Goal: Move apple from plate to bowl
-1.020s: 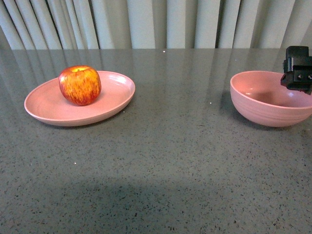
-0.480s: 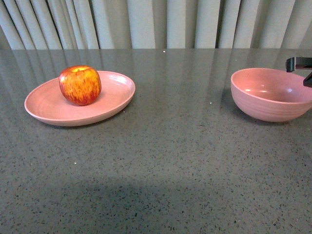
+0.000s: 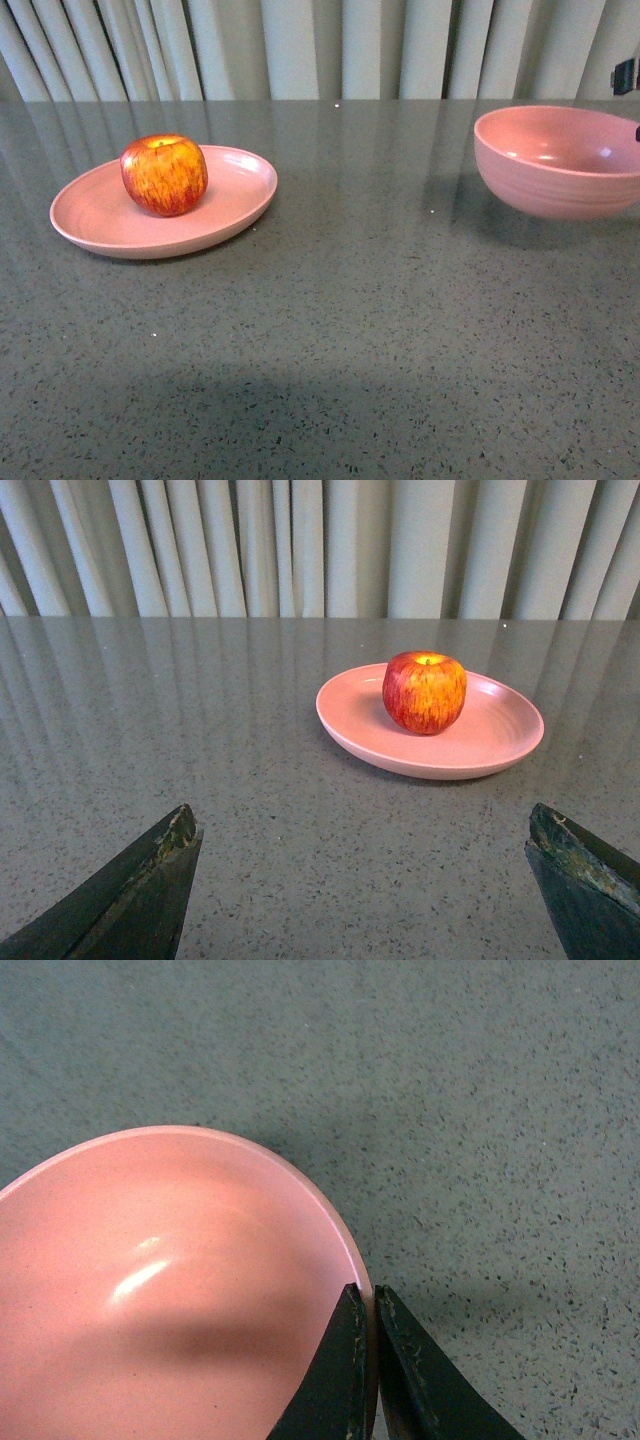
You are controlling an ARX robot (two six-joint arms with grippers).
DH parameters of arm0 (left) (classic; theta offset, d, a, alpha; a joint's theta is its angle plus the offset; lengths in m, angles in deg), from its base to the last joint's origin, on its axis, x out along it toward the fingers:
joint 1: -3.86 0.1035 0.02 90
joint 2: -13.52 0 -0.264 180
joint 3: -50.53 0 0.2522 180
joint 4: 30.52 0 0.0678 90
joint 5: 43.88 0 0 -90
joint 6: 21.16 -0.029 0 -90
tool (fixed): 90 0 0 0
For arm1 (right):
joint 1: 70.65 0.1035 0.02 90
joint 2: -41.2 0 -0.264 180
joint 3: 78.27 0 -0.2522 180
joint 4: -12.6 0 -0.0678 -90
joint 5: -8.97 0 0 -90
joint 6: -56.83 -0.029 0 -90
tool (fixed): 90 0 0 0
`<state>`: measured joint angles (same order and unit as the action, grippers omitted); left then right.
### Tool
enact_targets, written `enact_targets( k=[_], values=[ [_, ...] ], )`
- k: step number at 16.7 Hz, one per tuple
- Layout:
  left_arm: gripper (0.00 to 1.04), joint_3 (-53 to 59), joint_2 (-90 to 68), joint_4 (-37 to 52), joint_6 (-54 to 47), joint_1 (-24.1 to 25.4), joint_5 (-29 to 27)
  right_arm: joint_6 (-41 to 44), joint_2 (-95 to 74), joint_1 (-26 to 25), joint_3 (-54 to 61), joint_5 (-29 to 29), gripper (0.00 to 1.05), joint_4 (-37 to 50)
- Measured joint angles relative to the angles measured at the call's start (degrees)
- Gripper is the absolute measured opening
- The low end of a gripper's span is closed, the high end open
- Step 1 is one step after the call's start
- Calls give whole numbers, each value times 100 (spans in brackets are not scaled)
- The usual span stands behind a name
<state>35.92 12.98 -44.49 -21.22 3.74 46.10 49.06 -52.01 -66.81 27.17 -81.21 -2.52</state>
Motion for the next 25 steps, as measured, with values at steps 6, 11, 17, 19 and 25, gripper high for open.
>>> enact_targets(
  k=[6, 11, 17, 19, 25],
  values=[
    [98, -2, 0, 0, 0, 0, 0, -291, -140, 1029, -728, 7, 2, -297],
    [98, -2, 0, 0, 0, 0, 0, -319, -369, 1287, -828, 79, 2, -247],
    [98, 0, 0, 0, 0, 0, 0, -472, -1010, 1759, -1060, 262, 2, -199],
    [98, 0, 0, 0, 0, 0, 0, -529, -1180, 1762, -1156, 323, 2, -157],
    [98, 0, 0, 0, 0, 0, 0, -723, -1530, 1871, -1408, 365, 2, -107]
  ],
)
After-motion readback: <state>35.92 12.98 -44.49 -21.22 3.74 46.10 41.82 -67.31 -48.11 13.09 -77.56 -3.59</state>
